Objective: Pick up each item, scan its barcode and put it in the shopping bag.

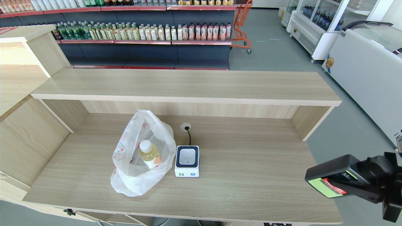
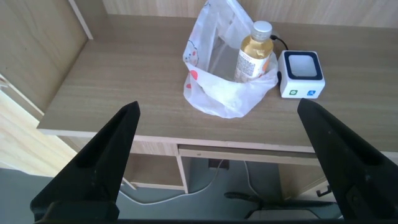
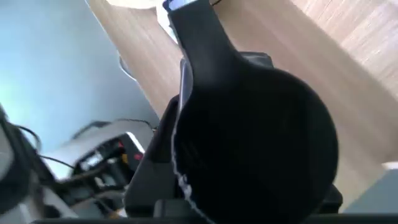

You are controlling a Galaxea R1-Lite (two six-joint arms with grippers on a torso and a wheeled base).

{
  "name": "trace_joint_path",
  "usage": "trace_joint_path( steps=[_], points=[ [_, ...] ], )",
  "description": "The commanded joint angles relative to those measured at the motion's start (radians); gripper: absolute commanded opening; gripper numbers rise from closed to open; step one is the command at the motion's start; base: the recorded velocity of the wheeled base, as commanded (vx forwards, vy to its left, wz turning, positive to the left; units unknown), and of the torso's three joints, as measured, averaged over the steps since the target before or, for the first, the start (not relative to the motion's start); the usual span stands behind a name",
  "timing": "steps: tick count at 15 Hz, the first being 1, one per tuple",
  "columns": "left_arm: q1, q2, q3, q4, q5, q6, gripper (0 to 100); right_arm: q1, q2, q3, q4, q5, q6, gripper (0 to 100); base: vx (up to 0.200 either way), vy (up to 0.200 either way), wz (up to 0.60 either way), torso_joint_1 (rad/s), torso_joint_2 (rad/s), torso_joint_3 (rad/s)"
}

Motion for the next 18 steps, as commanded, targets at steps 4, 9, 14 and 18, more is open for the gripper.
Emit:
trace_joint_path(
  steps=[4,9,14,18],
  points=[
    [0.000,0.000,0.000,0.000,0.000,0.000,100,0.264,0.033,-0.047,0.002,-0.300,0.998,0,0.000,0.000,0.00,0.000,0.00,0.000],
    [0.000,0.000,0.000,0.000,0.000,0.000,100,0.323,0.079,-0.049,-0.041,-0.309,1.180,0,0.000,0.000,0.00,0.000,0.00,0.000],
    [0.000,0.000,0.000,0.000,0.000,0.001,100,0.323,0.077,-0.047,-0.045,-0.311,1.180,0,0.000,0.040,0.00,0.000,0.00,0.000],
    [0.000,0.000,0.000,0.000,0.000,0.001,100,0.322,0.094,-0.055,-0.047,-0.351,1.182,0,0.000,0.200,0.00,0.002,0.00,0.005]
  ],
)
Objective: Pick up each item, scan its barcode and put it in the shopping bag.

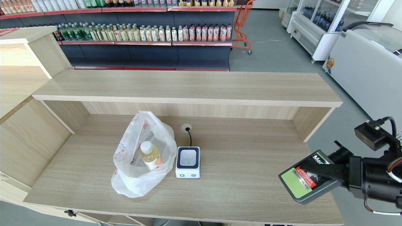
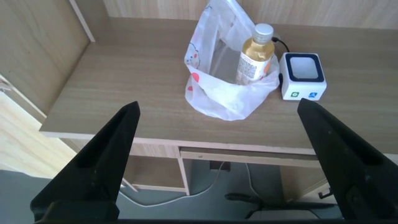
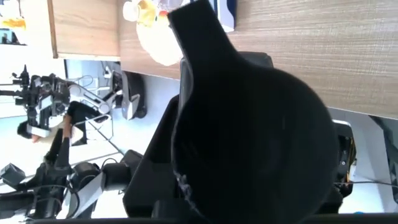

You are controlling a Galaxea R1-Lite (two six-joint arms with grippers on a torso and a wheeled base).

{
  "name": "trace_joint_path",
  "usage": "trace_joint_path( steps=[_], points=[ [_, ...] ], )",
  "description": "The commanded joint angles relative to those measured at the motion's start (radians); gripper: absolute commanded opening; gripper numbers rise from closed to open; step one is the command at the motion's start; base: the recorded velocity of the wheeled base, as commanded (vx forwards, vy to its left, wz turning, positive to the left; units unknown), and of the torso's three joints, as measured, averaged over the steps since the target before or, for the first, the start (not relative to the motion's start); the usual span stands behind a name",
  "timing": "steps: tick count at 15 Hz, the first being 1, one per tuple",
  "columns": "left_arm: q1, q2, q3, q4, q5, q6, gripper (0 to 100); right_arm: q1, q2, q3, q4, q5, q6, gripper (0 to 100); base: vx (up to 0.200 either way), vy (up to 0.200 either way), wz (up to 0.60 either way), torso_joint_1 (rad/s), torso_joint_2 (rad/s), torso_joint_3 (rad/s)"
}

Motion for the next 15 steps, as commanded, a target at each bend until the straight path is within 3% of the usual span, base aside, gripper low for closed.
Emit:
trace_joint_path(
  steps=[1,6,11,15],
  points=[
    [0.000,0.000,0.000,0.000,0.000,-0.001,100,0.000,0.018,-0.008,-0.001,-0.003,0.000,0,0.000,0.200,0.00,0.002,0.00,0.012],
    [0.000,0.000,0.000,0.002,-0.001,0.002,100,0.000,0.115,-0.055,-0.003,-0.057,-0.017,0,0.000,0.200,0.00,0.006,0.00,0.000],
    [0.000,0.000,0.000,0.000,-0.001,0.002,100,-0.004,0.357,-0.198,-0.004,-0.124,-0.201,0,0.000,0.200,0.00,0.002,0.01,0.002],
    [0.000,0.000,0.000,0.000,0.000,0.001,100,0.008,0.512,-0.322,-0.004,-0.135,-0.256,0,0.000,0.000,0.00,0.000,0.00,0.000]
  ],
)
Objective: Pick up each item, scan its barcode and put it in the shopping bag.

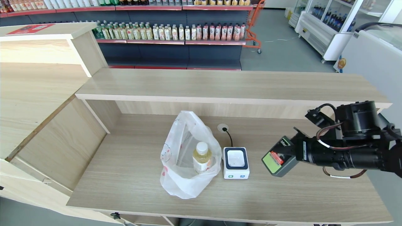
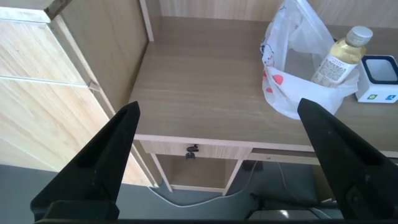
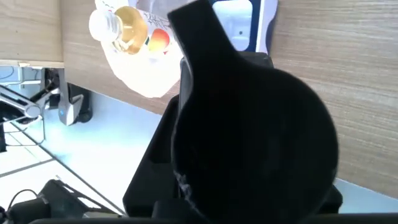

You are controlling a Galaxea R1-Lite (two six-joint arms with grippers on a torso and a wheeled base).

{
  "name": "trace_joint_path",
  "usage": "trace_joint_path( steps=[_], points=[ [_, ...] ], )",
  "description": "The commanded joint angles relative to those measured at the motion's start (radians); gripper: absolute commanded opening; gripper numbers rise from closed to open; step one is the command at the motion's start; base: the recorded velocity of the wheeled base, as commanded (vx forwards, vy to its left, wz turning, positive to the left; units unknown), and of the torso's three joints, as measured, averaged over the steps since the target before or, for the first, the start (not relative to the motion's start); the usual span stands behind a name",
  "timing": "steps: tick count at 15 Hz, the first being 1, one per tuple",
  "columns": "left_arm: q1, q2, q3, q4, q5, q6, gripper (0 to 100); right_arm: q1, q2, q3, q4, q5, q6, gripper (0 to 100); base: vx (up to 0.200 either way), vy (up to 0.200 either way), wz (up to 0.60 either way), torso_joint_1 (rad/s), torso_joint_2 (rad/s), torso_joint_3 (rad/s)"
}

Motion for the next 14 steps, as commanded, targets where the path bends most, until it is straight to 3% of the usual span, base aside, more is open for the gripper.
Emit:
trace_joint_path(
  steps=[1,6,14],
  points=[
    [0.001,0.000,0.000,0.000,0.000,0.000,100,0.018,0.138,-0.083,-0.001,-0.002,-0.008,0,0.000,0.000,0.00,0.000,0.00,0.000],
    [0.001,0.000,0.000,0.000,-0.001,0.000,100,0.038,0.287,-0.116,-0.125,-0.047,-0.080,0,0.000,0.000,0.00,0.000,0.00,0.000],
    [0.001,0.000,0.000,0.000,0.000,0.000,100,0.122,0.432,-0.127,-0.327,-0.119,-0.081,0,0.000,0.000,0.00,0.000,0.00,0.000]
  ],
)
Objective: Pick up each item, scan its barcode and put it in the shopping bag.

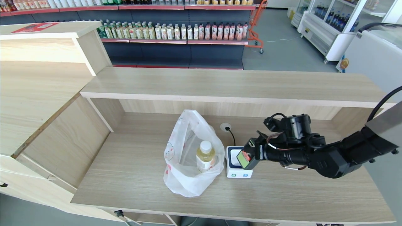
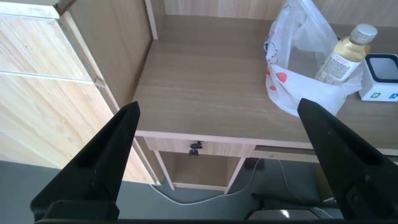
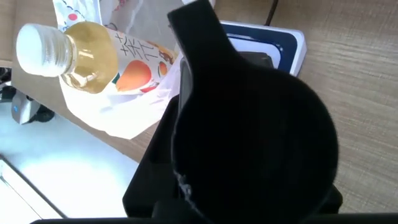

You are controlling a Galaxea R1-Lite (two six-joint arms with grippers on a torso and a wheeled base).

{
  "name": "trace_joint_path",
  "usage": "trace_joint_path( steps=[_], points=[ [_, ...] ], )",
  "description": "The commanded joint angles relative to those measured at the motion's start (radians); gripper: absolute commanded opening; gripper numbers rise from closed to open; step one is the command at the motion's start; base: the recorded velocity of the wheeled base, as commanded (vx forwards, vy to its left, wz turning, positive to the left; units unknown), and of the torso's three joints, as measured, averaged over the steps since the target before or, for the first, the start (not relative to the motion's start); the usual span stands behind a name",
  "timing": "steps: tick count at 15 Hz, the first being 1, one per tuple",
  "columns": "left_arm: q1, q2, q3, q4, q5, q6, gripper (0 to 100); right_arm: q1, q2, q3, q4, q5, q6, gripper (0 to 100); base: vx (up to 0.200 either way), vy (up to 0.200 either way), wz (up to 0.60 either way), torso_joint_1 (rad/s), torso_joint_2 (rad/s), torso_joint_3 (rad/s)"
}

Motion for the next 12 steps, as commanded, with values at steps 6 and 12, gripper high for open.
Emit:
trace_joint_path(
  steps=[6,12],
  points=[
    [0.000,0.000,0.000,0.000,0.000,0.000,100,0.016,0.126,-0.082,-0.042,-0.005,0.002,0,0.000,0.000,0.00,0.000,0.00,0.000],
    [0.000,0.000,0.000,0.000,0.000,0.000,100,0.029,0.169,-0.139,-0.042,-0.019,0.000,0,0.000,0.000,0.00,0.000,0.00,0.000]
  ],
)
